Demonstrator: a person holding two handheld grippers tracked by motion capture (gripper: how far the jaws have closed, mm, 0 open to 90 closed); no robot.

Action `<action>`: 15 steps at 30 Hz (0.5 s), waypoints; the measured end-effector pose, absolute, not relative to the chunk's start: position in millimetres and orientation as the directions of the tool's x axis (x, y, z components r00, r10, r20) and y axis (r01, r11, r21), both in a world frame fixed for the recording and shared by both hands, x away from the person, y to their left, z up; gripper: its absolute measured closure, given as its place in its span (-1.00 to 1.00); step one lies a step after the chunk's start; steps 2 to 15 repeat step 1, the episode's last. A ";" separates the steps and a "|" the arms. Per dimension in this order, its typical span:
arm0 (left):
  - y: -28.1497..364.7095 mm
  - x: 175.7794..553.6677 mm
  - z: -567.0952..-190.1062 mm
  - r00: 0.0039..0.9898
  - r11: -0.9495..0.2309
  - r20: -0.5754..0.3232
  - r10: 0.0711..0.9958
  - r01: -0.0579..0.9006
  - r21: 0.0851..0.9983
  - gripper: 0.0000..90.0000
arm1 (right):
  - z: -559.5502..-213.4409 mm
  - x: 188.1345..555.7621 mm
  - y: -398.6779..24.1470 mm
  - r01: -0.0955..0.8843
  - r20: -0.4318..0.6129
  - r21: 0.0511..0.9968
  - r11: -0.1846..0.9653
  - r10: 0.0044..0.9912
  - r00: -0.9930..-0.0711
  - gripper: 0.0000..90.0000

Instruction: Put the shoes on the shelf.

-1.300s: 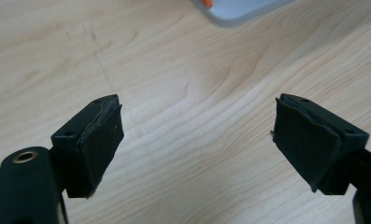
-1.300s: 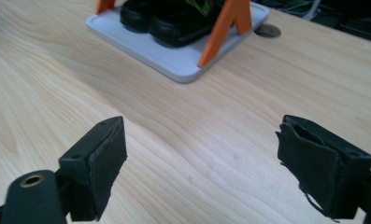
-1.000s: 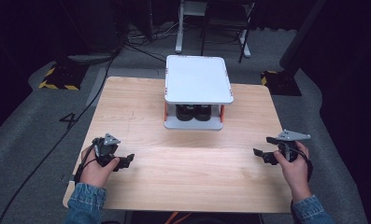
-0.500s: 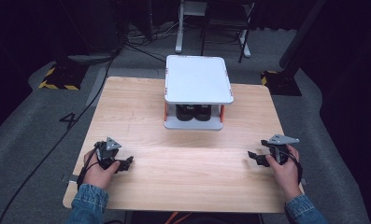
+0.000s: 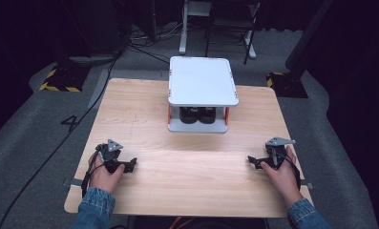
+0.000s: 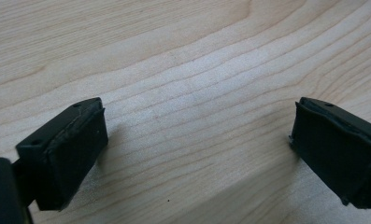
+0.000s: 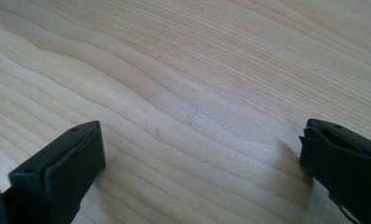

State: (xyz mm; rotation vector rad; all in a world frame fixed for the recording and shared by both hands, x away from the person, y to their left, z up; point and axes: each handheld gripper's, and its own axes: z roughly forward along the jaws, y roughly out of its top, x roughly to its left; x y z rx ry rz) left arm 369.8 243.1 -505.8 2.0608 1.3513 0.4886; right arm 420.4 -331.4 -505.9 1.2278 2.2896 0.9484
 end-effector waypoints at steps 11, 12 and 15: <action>243.4 370.8 -506.0 0.411 -0.291 -0.022 0.911 0.681 0.672 -0.94 | -505.9 420.4 -331.4 0.584 -0.010 0.711 0.392 0.835 -0.550 -0.99; 243.4 370.8 -506.0 0.411 -0.291 -0.022 0.911 0.681 0.672 -0.94 | -505.9 420.4 -331.4 0.584 -0.010 0.711 0.392 0.835 -0.550 -0.99; 243.4 370.8 -506.0 0.411 -0.291 -0.022 0.911 0.681 0.672 -0.94 | -505.9 420.4 -331.4 0.584 -0.010 0.711 0.392 0.835 -0.550 -0.99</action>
